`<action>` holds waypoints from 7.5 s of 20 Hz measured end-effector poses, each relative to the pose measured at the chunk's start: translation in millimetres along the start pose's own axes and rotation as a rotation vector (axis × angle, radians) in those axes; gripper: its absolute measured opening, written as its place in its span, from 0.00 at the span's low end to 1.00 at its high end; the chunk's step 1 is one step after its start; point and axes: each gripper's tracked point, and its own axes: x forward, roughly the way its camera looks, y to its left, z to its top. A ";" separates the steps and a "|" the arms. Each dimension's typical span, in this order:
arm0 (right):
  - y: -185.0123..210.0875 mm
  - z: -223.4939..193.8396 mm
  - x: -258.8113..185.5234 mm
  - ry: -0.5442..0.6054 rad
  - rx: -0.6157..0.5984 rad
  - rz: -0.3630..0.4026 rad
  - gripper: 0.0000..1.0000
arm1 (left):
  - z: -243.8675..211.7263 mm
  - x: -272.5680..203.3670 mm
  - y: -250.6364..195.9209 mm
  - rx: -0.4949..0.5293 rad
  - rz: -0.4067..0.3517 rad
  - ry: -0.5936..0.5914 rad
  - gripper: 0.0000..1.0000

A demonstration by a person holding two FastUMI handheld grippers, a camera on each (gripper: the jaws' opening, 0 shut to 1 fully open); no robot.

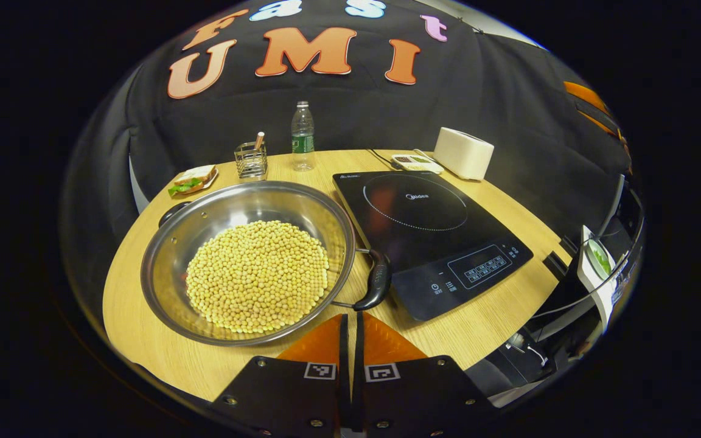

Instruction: First push the handle of the pot to place it horizontally, then grasp the pot with both hands and set it on the induction cooktop.

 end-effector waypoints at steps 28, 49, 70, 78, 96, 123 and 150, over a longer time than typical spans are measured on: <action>-47.4 -24.8 19.0 0.040 0.022 -0.068 0.95 | 29.9 45.2 -4.0 0.042 0.023 0.022 0.04; -71.9 -46.4 49.1 0.082 0.045 -0.107 0.95 | 49.4 75.6 -8.9 0.020 -0.003 0.034 0.02; -56.2 -56.1 55.2 0.107 0.047 -0.143 0.95 | 76.2 54.7 2.9 -0.005 -0.027 -0.057 0.02; 17.8 -81.7 61.9 0.116 0.037 -0.124 0.95 | 99.2 -15.7 104.6 -0.081 0.099 -0.230 0.02; 225.6 -232.9 123.8 0.334 0.030 0.009 0.96 | 98.7 18.3 280.7 -0.113 0.183 -0.383 0.95; 250.0 -299.0 133.9 0.520 0.040 -0.038 0.56 | 75.8 67.2 306.7 -0.283 0.092 -0.273 0.51; 126.4 -215.4 94.2 0.446 0.158 -0.023 0.43 | 145.2 2.8 153.7 -0.215 0.126 -0.314 0.43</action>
